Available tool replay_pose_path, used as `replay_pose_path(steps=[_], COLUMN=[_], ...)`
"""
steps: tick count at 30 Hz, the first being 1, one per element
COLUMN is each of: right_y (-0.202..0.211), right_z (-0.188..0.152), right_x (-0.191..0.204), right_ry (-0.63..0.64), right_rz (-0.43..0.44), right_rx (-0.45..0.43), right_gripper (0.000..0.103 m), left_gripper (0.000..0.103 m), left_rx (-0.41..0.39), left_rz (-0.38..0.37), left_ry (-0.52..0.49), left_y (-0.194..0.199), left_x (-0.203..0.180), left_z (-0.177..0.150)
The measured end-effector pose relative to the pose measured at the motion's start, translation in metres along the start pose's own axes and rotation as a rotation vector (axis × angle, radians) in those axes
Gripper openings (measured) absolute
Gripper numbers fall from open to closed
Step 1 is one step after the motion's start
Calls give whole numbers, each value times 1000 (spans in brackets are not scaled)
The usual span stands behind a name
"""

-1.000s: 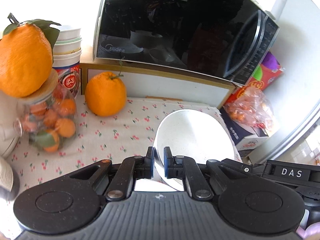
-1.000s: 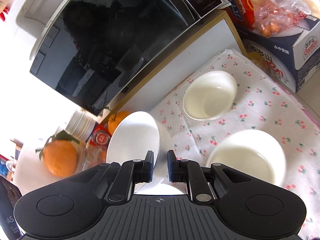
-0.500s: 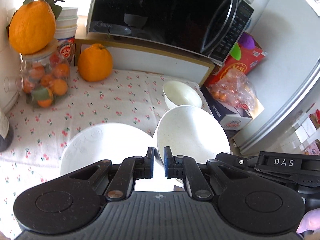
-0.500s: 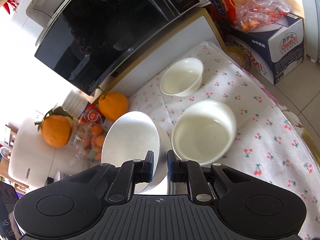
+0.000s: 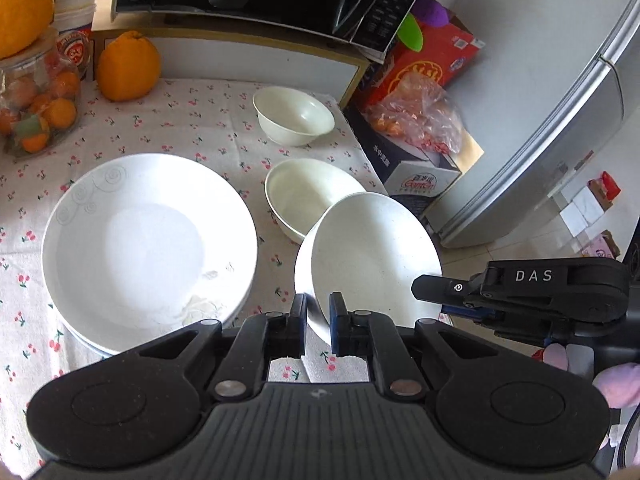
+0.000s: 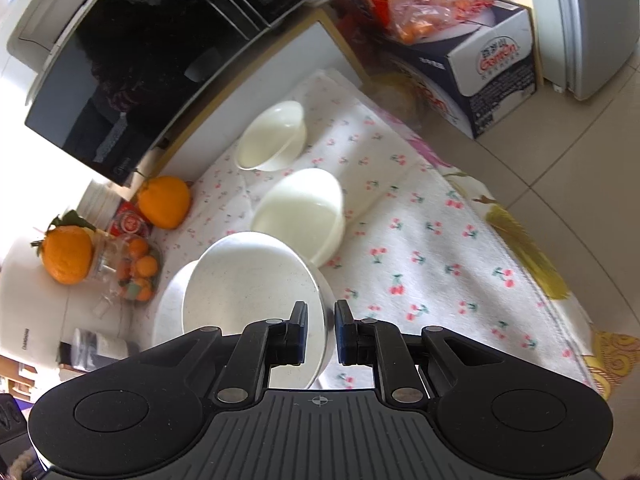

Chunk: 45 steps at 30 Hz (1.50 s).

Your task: Organize plates and bowls

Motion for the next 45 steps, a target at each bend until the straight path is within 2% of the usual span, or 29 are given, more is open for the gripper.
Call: replay_pose_path(steps=[5, 16, 32, 36, 41, 43, 45], right_y=[-4, -22, -28, -27, -25, -24, -23], right_z=[-2, -2, 3, 4, 6, 7, 8], right_x=[-14, -35, -44, -42, -41, -41, -41], right_ry=[-15, -56, -55, -38, -30, -34, -38], right_rz=[-49, -84, -81, -77, -69, -54, -39], right_rx=[19, 69, 65, 57, 50, 52, 52], right_gripper=[15, 15, 15, 18, 18, 19, 25], left_gripper=[10, 11, 11, 12, 24, 24, 28], left_rx=[53, 125, 112, 99, 92, 86, 78], left_rz=[-16, 13, 28, 38, 40, 44, 50], left_ry=[9, 1, -7, -30, -50, -63, -66], left_y=[-15, -39, -40, -38, -36, -33, -30], left_x=[-5, -9, -9, -9, -12, -12, -13], left_z=[-9, -18, -16, -15, -14, -14, -14])
Point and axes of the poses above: each gripper's, at about its wrist camera, not at the fingertips, and y roughly against the way its jaws point, x to its left, z to its top, the point moved 4 cm from there along -y, roughly the way its jaws point, and after that the axes turned 9 degrees about x, right-handed, at the moved point
